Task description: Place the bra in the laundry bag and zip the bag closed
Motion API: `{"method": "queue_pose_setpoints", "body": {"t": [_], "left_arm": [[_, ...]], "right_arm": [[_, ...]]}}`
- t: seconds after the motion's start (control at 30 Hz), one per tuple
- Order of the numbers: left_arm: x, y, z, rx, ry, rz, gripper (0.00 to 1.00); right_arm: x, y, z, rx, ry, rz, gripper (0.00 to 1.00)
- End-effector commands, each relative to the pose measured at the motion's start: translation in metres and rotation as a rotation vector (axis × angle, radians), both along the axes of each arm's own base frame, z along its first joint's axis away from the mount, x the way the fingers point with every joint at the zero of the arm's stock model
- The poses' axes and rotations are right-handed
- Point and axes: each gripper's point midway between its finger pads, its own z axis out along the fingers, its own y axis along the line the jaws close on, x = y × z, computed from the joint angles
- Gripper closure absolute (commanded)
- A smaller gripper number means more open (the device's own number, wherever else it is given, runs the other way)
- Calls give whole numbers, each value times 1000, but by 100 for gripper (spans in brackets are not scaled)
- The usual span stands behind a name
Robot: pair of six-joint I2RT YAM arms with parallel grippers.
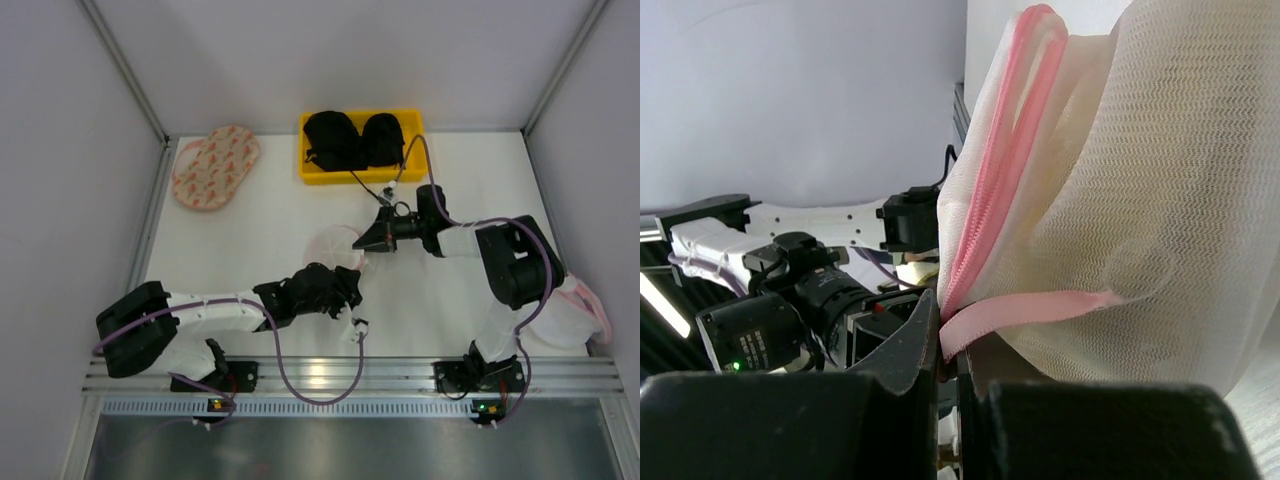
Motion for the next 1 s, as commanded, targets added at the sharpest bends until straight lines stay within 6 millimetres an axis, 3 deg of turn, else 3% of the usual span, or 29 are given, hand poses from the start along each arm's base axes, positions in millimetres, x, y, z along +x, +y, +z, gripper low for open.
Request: {"method": "queue_pose_setpoints", "body": {"t": [0.0, 0.43, 0.97], "left_arm": [[14, -6, 34, -52, -79, 27, 58], [-3, 12, 53, -34, -97, -31, 52], [-6, 1, 56, -32, -101, -82, 50]], "right_arm": [[-11, 3, 14, 16, -67, 34, 100], [-5, 2, 8, -28, -28, -12, 100], [-1, 2, 8, -33, 110, -106, 100]]}}
